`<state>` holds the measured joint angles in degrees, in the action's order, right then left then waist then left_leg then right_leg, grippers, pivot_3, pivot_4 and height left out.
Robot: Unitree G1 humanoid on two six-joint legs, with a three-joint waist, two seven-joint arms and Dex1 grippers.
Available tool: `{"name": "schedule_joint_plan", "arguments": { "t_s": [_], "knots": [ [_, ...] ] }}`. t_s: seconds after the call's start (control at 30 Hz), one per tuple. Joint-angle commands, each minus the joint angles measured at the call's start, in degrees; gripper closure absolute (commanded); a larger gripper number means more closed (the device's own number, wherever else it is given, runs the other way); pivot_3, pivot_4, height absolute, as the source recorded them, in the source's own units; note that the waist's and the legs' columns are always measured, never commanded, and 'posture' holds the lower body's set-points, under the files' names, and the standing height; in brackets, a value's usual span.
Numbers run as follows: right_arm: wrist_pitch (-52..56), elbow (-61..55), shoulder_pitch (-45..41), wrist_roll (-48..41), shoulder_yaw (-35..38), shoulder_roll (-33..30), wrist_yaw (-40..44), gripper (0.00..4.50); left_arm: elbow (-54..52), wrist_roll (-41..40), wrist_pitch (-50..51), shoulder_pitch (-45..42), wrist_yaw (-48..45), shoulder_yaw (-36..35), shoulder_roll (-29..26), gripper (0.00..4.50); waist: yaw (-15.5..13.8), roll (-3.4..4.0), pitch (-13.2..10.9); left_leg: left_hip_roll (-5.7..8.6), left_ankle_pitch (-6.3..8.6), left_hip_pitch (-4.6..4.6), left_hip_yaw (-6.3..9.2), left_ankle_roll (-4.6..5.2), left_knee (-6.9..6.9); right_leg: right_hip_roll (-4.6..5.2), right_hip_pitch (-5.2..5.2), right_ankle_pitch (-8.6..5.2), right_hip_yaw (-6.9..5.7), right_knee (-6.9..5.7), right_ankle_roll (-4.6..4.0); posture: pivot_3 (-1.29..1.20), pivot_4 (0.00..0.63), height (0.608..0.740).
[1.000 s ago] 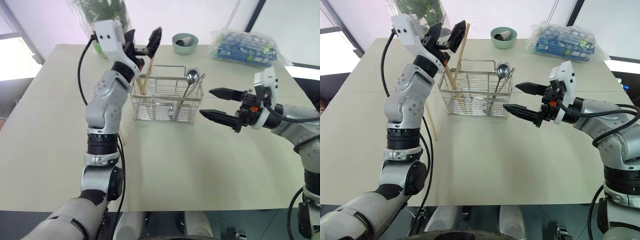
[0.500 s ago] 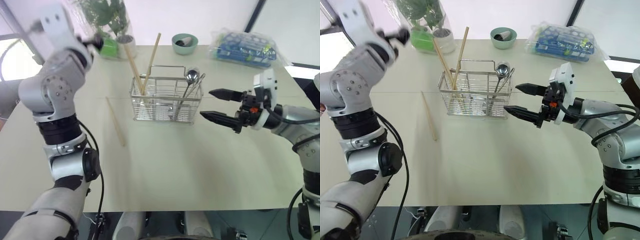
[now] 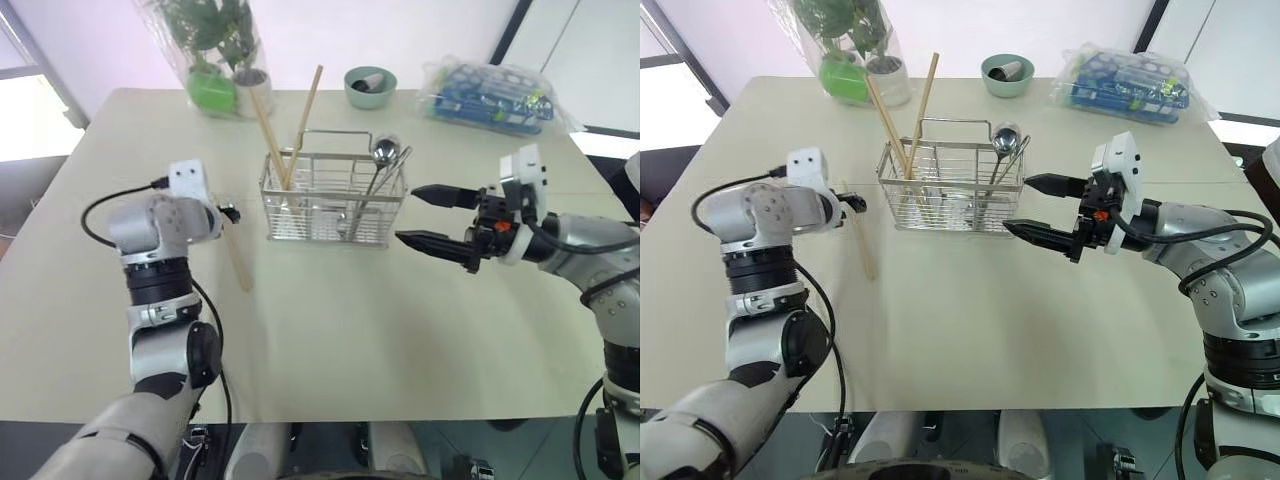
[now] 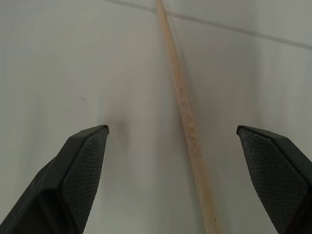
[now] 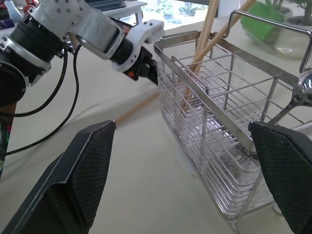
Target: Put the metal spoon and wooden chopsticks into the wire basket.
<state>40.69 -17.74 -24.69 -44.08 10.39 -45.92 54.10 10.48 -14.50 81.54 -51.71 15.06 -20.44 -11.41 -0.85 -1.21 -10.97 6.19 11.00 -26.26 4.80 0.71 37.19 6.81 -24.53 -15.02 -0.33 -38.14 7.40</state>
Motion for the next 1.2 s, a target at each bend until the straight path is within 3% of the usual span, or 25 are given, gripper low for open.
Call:
{"name": "schedule_joint_plan", "arguments": {
  "t_s": [0.03, 0.13, 0.23, 0.47, 0.6, 0.73, 0.9, 1.03, 1.2],
  "knots": [
    [-0.3, -2.8, 0.1, -1.3, 1.3, 0.0, -0.1, 0.00, 2.4, 1.4, -2.1, -0.9, -1.5, 1.5, -0.1, 0.08, 0.0, 0.02, 0.0, 0.00, 0.00, 0.00, 0.00, -0.01, 0.00, 0.01, 0.01, 0.00, 0.00, 0.00, 0.00, 0.00, 0.150, 0.687],
    [-0.2, -3.3, 0.4, -1.5, 1.6, -0.2, -0.1, 0.00, 4.6, 1.9, -3.2, -0.9, -2.6, 2.0, 0.2, 0.08, 0.0, 0.13, 0.1, 0.00, 0.01, 0.01, 0.00, -0.01, 0.00, 0.01, 0.01, 0.00, 0.00, 0.00, 0.00, 0.00, 0.150, 0.687],
    [0.0, -3.3, 0.2, -1.6, 1.9, -0.2, -0.5, 0.00, 6.0, 2.1, -3.9, -1.0, -3.2, 1.3, 0.6, 0.92, -0.1, 0.22, 0.1, 0.00, 0.01, 0.03, 0.00, -0.01, 0.00, 0.02, 0.04, 0.00, 0.00, 0.00, 0.00, 0.00, 0.150, 0.687],
    [0.1, -3.1, 0.7, -2.2, 2.5, -0.6, -1.0, 0.00, 5.9, 3.0, -6.9, -0.9, -3.5, 0.7, 0.8, 4.42, -1.1, 0.24, 0.1, 0.03, 0.01, 0.04, 0.00, -0.01, 0.03, 0.04, 0.06, 0.01, 0.00, 0.01, 0.02, 0.00, 0.150, 0.687],
    [0.0, -2.6, 0.1, -2.1, 2.3, -0.7, -0.8, 0.00, 5.7, 3.2, -13.3, -2.2, -2.8, -1.1, 0.4, 4.47, -1.4, 0.22, 0.1, 0.02, 0.01, 0.03, -0.01, -0.01, 0.03, 0.03, 0.05, 0.01, 0.00, 0.01, 0.02, 0.00, 0.150, 0.687],
    [-0.4, -2.6, -0.4, -2.0, 1.9, -0.8, -0.4, 0.00, 8.3, 4.7, -31.5, -4.6, -4.1, -1.8, -4.6, 4.47, -1.2, 0.18, 0.1, 0.00, 0.00, -0.04, -0.02, -0.02, 0.03, 0.03, -0.03, 0.02, 0.00, 0.02, 0.01, 0.00, 0.150, 0.687],
    [0.8, -3.1, -2.4, -3.7, 2.8, -1.2, -0.6, 0.00, 7.9, -2.8, -46.0, -9.3, -13.3, -6.5, -8.1, 4.47, -1.3, 0.17, 0.1, -0.05, -0.02, -0.15, -0.03, -0.05, 0.01, 0.02, -0.17, 0.05, 0.01, 0.03, -0.04, 0.00, 0.150, 0.687],
    [1.7, -3.1, -4.1, -5.0, 3.6, -1.5, -1.0, 0.00, 3.8, -12.2, -47.0, -13.7, -21.8, -9.1, -8.9, 4.47, -1.6, 0.15, 0.1, 0.00, 0.00, -0.16, -0.01, -0.01, 0.06, 0.04, -0.08, 0.06, -0.02, 0.09, -0.03, 0.00, 0.150, 0.687],
    [1.6, -3.1, -4.0, -4.9, 3.6, -1.5, -1.1, 0.00, -0.4, -19.5, -45.0, -17.3, -27.0, -7.2, -8.2, 4.47, -1.2, 0.13, 0.1, -0.02, -0.03, -0.16, -0.02, 0.07, 0.09, 0.02, -0.07, 0.07, -0.02, 0.08, 0.00, 0.00, 0.150, 0.687]
  ]
}}
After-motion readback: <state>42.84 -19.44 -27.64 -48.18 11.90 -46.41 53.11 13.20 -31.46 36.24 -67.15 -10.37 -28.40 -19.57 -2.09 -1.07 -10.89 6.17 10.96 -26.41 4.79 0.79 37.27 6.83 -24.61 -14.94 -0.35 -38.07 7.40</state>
